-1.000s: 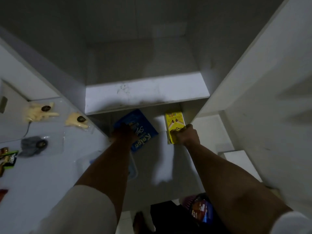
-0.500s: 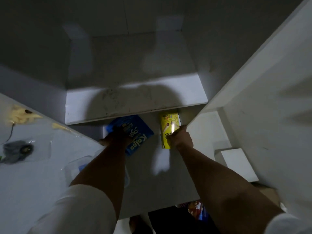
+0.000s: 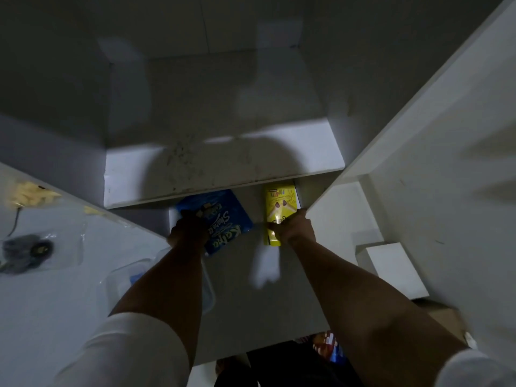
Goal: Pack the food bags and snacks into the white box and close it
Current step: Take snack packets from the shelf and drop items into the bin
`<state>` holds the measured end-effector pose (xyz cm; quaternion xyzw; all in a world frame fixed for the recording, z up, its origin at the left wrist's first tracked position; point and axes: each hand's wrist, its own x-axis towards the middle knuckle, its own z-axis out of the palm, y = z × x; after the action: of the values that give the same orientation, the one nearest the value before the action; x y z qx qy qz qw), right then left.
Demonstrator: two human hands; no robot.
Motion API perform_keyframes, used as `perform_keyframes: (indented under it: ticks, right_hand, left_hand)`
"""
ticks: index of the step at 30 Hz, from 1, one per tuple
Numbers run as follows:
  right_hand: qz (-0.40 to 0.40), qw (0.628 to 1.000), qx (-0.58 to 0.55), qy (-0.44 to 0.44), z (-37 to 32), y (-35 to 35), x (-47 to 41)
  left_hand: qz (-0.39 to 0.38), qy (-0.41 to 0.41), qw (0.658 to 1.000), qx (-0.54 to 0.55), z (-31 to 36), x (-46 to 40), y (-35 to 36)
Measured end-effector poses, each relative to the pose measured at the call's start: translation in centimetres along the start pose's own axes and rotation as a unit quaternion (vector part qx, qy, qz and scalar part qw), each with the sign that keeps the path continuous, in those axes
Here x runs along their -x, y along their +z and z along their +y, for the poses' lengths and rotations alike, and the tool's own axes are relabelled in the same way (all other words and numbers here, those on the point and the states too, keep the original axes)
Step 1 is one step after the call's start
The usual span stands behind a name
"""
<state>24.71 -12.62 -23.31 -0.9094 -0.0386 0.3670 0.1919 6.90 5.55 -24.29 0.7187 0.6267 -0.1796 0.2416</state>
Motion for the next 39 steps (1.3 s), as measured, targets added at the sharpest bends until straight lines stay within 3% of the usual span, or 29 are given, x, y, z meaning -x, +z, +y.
perform_keyframes:
  ticks: [5, 10, 14, 19, 23, 27, 31, 39]
  right_hand:
    - [-0.016, 0.996, -0.084, -0.030, 0.3, -0.2, 0.6]
    - [-0.045, 0.971, -0.235, -0.029, 2.1, 0.2, -0.4]
    - [-0.056, 0.932, -0.357, -0.029, 1.7, -2.7, 5.7]
    - [-0.034, 0.902, -0.430, -0.010, 4.1, -3.7, 11.6]
    - [0.017, 0.890, -0.456, -0.007, 8.4, -2.9, 16.8]
    - [0.062, 0.859, -0.508, 0.013, 13.4, -0.7, 22.5]
    - [0.102, 0.838, -0.534, 0.047, 19.6, 2.6, 28.6]
    - [0.181, 0.791, -0.568, 0.133, 34.0, 7.5, 38.1]
  left_hand:
    - [0.017, -0.017, 0.989, 0.144, 1.1, 0.7, -1.0]
    - [0.004, 0.006, 0.990, 0.140, 1.8, 2.6, -3.2]
    - [-0.004, 0.080, 0.988, 0.131, 2.2, 5.1, -4.2]
    - [0.046, 0.178, 0.951, 0.250, 1.3, 9.9, -3.9]
    - [0.076, 0.245, 0.954, 0.154, -0.5, 13.4, -3.8]
    - [-0.029, 0.348, 0.907, 0.235, -2.5, 18.7, -2.7]
    - [-0.101, 0.367, 0.881, 0.281, -5.6, 24.3, 0.5]
    - [-0.234, 0.410, 0.867, 0.156, -10.0, 32.4, 9.1]
